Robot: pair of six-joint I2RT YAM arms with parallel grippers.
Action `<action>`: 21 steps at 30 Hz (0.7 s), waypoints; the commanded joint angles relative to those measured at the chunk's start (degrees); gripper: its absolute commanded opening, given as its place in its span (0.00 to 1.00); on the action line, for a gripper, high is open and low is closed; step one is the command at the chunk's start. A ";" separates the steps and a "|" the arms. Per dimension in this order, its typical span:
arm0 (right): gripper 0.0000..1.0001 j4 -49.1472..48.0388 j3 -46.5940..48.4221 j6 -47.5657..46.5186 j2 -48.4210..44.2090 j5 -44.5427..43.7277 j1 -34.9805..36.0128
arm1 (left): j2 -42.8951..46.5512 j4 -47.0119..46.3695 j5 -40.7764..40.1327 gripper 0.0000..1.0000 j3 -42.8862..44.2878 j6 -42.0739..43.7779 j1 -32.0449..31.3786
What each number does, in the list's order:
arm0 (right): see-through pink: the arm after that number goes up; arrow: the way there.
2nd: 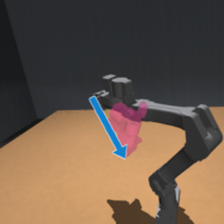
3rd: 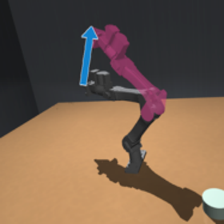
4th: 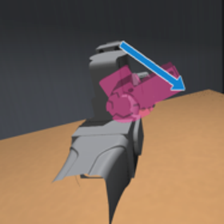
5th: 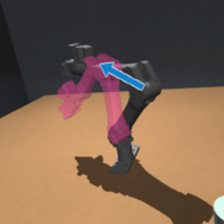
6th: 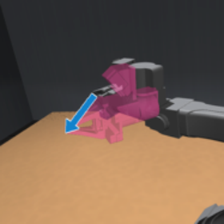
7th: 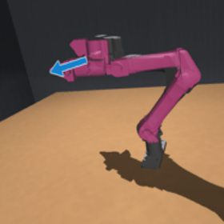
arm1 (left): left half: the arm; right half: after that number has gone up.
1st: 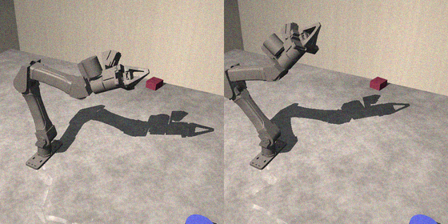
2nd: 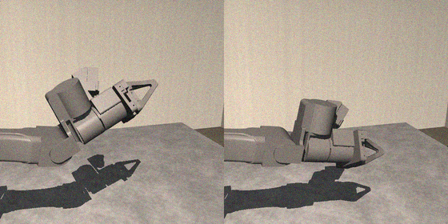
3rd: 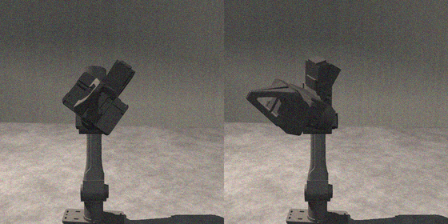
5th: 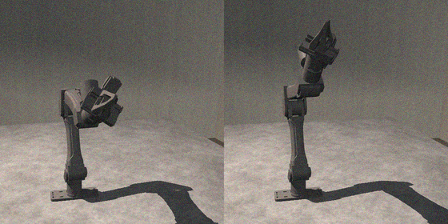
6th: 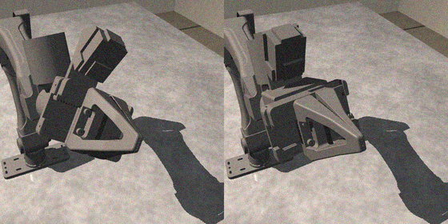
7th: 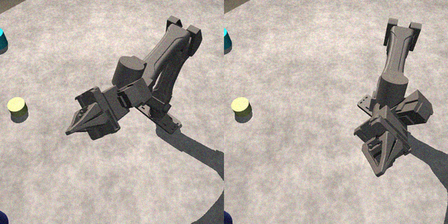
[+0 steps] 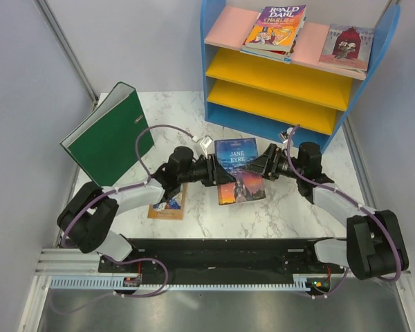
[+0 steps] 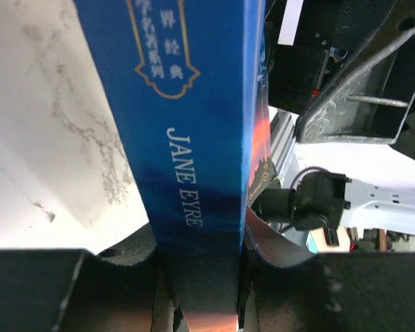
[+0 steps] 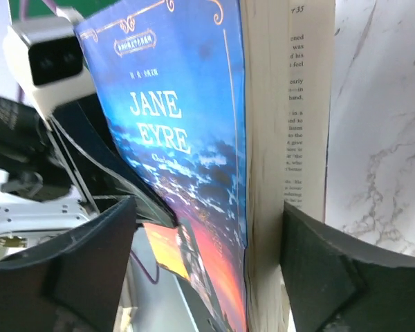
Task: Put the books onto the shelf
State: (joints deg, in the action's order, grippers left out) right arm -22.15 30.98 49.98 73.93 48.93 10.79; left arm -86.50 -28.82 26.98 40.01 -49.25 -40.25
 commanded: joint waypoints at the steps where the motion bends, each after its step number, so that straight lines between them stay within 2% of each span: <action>1: 0.87 6.24 2.86 -6.73 -5.63 1.78 -0.06 | 5.55 0.07 4.48 0.02 9.38 5.74 0.52; 5: 0.89 6.42 1.81 -6.65 -7.66 5.11 -2.96 | 5.03 -0.62 9.83 0.02 13.16 5.49 2.01; 11: 0.90 3.26 -2.05 -5.25 -10.47 10.30 -8.50 | 1.95 -9.23 18.01 0.02 16.84 -0.66 4.48; 15: 0.94 -4.81 -5.75 0.90 -12.84 12.15 -8.94 | -0.42 -11.60 20.91 0.02 20.10 -2.33 4.65; 18: 0.98 -14.55 -9.09 6.96 -15.13 12.33 -8.94 | -2.53 -15.37 22.15 0.02 21.77 -5.05 4.83; 21: 0.98 -18.18 -11.38 10.92 -17.15 11.37 -8.94 | -4.98 -18.45 23.90 0.02 23.62 -7.78 4.83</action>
State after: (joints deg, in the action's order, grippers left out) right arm -28.77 22.09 54.11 59.42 58.72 1.96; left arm -90.24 -31.22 45.39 57.45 -51.29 -35.44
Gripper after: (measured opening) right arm 0.979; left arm 0.361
